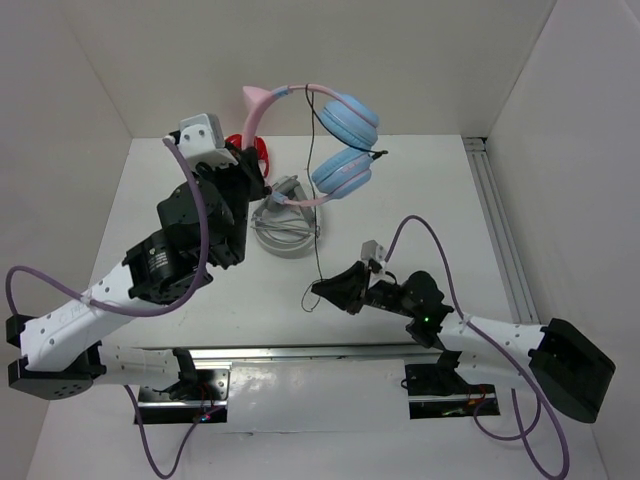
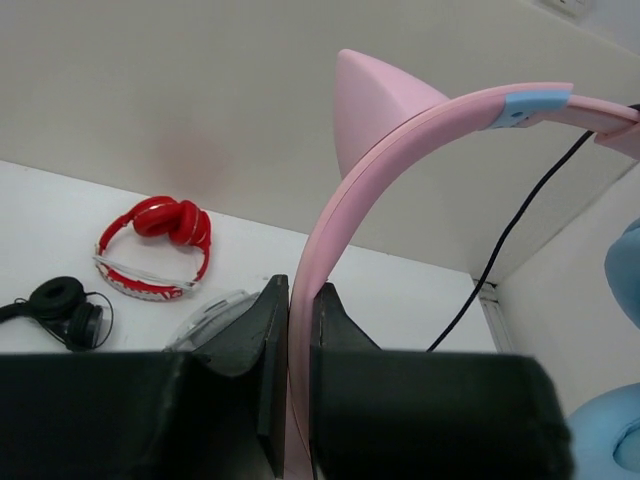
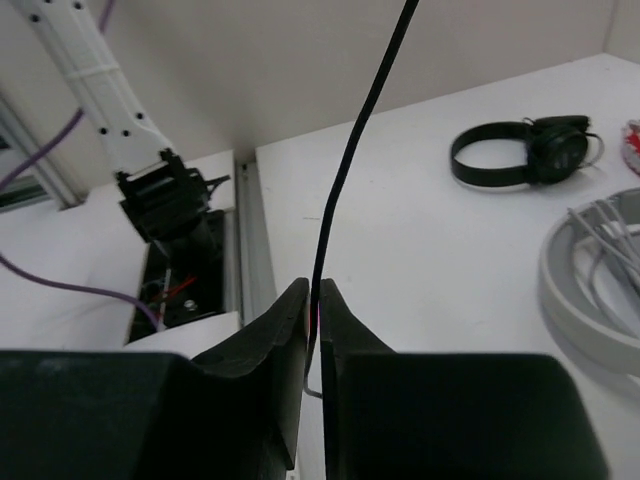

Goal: Wrap the headphones

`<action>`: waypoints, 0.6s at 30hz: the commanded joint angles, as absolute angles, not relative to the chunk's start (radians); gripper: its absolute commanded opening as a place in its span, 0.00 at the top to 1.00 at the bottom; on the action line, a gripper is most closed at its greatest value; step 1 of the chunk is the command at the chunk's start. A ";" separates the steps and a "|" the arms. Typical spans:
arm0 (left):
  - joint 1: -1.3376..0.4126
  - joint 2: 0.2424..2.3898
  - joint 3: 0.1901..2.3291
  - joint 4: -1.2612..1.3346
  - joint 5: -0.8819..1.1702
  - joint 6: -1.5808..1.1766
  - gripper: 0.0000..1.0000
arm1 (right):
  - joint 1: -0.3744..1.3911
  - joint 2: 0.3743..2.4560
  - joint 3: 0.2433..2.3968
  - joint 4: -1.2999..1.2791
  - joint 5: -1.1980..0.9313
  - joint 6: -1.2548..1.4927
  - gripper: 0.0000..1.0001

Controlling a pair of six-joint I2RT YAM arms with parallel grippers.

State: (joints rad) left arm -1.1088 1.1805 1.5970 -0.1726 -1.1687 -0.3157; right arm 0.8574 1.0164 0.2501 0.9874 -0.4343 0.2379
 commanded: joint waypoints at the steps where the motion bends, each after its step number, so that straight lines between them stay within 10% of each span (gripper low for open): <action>1: -1.112 1.172 1.605 0.054 -1.249 -0.227 1.00 | 0.911 1.009 0.230 1.149 -0.457 0.273 0.85; 18: -1.000 1.173 1.439 0.098 -1.305 -0.161 1.00 | 1.222 0.887 0.307 0.969 -0.208 0.170 1.00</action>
State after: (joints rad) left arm -1.0344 1.1896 1.4578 -0.0170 -1.2701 -0.1589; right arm 1.1770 0.9463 0.2481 1.0428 -0.3332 0.2211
